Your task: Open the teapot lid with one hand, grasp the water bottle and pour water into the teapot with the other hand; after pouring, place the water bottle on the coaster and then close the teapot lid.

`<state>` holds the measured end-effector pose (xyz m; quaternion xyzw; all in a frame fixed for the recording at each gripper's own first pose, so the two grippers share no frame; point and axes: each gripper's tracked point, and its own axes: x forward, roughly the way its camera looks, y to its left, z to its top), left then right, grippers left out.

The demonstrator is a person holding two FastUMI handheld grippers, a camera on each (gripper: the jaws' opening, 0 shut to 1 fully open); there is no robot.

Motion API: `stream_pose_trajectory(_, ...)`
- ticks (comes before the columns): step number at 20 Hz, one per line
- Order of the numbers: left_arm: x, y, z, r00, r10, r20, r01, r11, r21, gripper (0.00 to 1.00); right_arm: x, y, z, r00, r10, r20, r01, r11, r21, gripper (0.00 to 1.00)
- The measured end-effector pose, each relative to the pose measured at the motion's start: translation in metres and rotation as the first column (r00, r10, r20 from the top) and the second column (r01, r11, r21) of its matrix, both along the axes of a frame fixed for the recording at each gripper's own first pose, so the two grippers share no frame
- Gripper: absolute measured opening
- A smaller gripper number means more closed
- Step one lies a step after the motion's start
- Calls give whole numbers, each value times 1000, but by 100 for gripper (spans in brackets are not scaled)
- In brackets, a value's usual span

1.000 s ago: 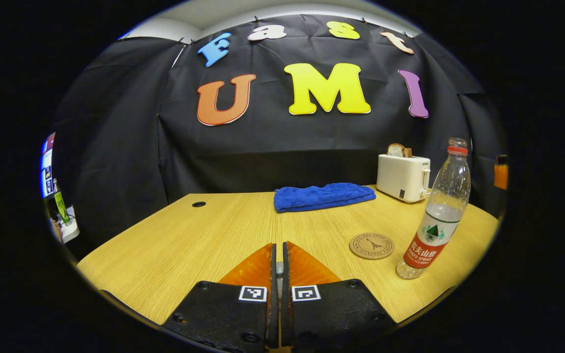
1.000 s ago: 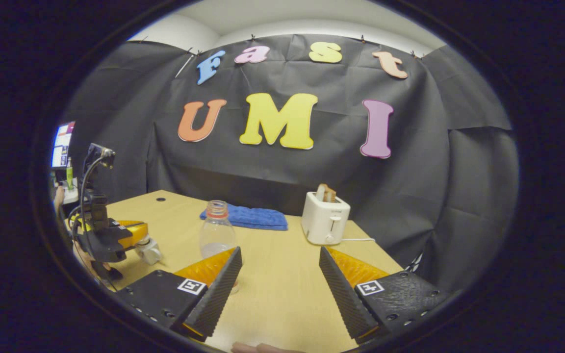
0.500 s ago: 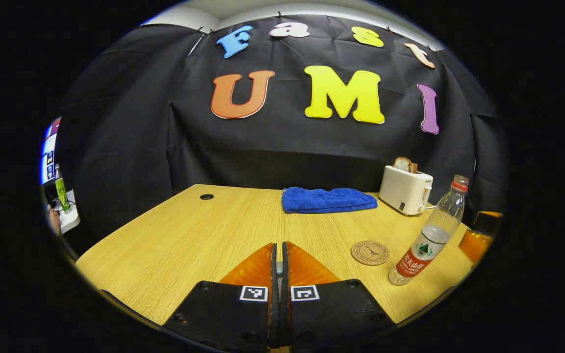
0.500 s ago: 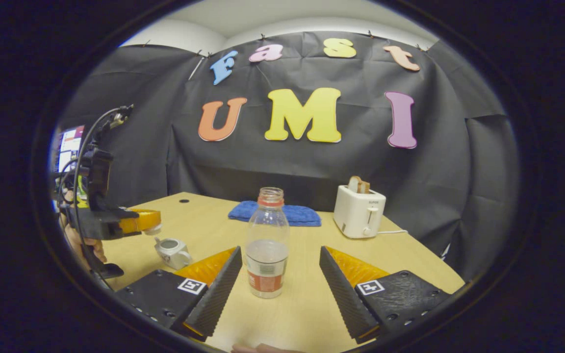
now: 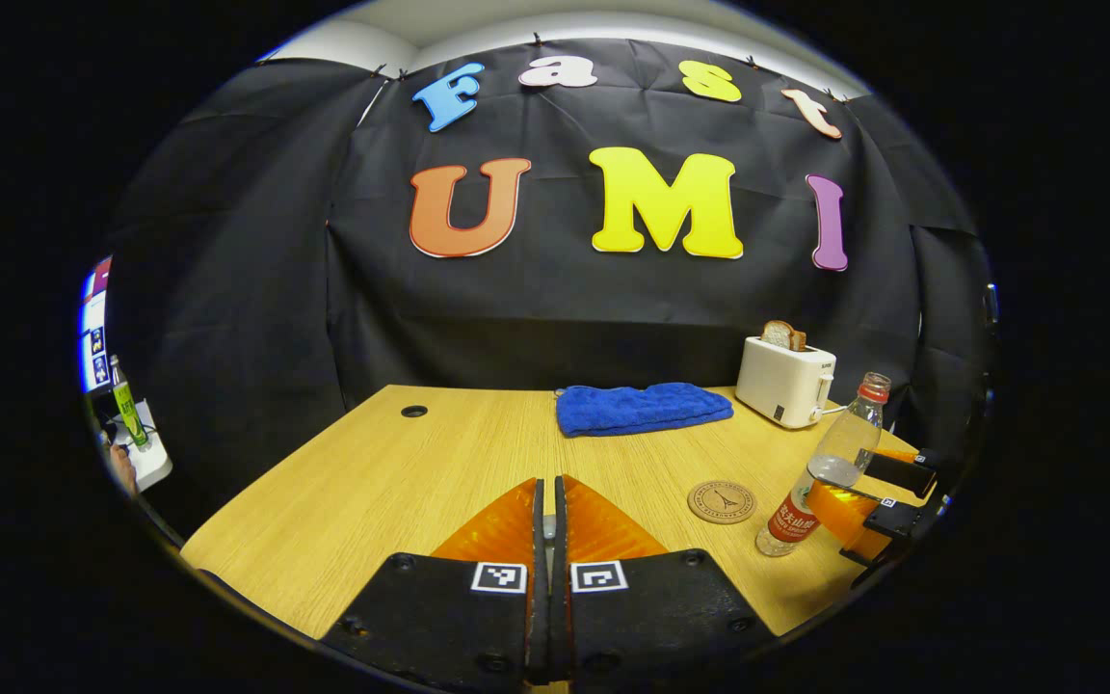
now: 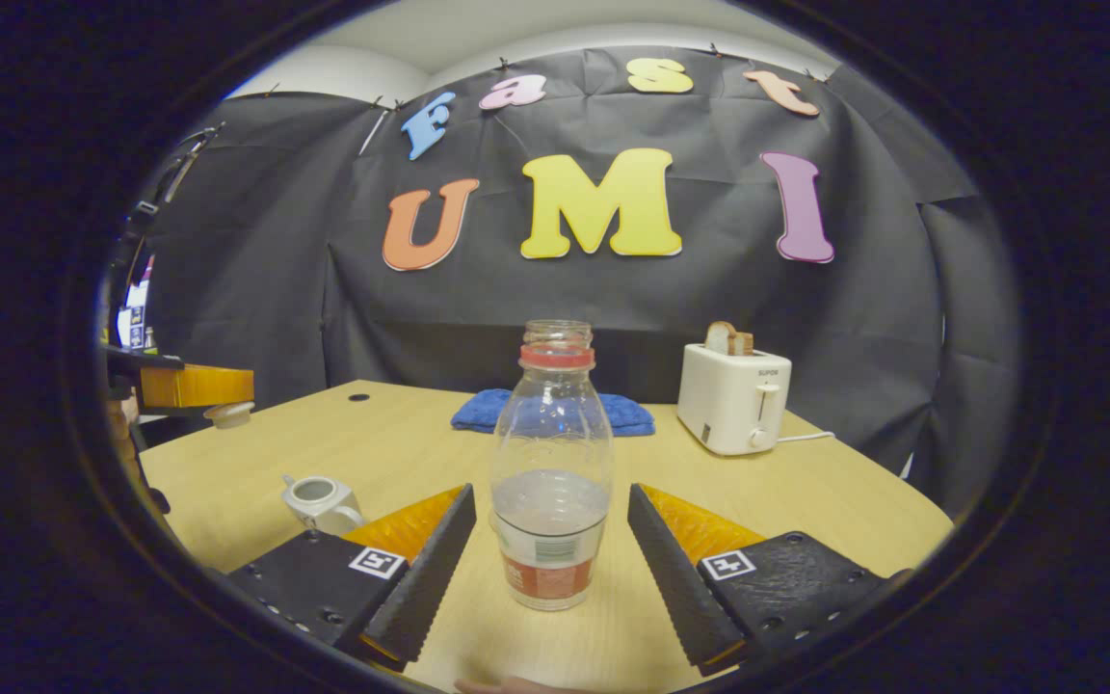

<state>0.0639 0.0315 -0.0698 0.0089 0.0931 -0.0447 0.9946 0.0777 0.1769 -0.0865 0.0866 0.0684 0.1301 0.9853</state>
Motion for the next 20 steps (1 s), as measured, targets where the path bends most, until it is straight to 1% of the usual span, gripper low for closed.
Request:
stream_pose_trajectory(1, -2, 1, 0, 1000, -6, -1, 6, 1000, 15, 3, 3, 0, 3, 1000, -3, 12, 3, 1000, -1, 94)
stream_pose_trajectory(2, -3, 2, 2, 1000, -17, 4, 17, 1000, 24, 3, 7, -1, 5, 1000, -13, 23, 13, 1000, -11, 92)
stream_pose_trajectory(4, -4, 1, 6, 999, -40, 2, 40, 999, 30, 3, 14, -4, 4, 999, -44, 26, 45, 999, -25, 91)
stream_pose_trajectory(6, -5, 3, 4, 998, -61, -3, 61, 997, 39, 3, 20, 1, 1, 999, -46, 14, 46, 998, -30, 90)
stream_pose_trajectory(7, -6, 5, 4, 998, -70, -5, 70, 997, 45, 2, 20, -1, 2, 999, -53, 13, 53, 998, -35, 80)
stream_pose_trajectory(9, -3, 20, 4, 999, -46, -4, 47, 997, 57, 2, 19, 3, 4, 999, -46, 9, 46, 998, -47, 77)
stream_pose_trajectory(11, -6, 30, 5, 999, -39, -12, 40, 998, 41, 3, 16, 8, 11, 1000, -24, -1, 24, 998, -58, 77)
stream_pose_trajectory(12, -7, 36, 7, 999, -37, -13, 37, 999, 27, 3, 13, 11, 16, 1000, -11, 6, 11, 996, -93, 76)
stream_pose_trajectory(14, -11, 45, 14, 999, -34, 2, 34, 999, 8, 3, 12, -2, 29, 997, -59, 47, 67, 976, -205, 76)
stream_pose_trajectory(16, -16, 54, 18, 999, -34, 9, 34, 999, 8, 2, 15, -6, 38, 993, -87, 80, 108, 944, -312, 76)
stream_pose_trajectory(18, -21, 58, 24, 999, -46, 25, 46, 999, -5, 3, 17, -2, 41, 991, -91, 96, 122, 911, -394, 76)
stream_pose_trajectory(20, -24, 64, 29, 998, -47, 39, 47, 999, -13, 3, 19, 1, 37, 992, -92, 82, 121, 865, -487, 77)
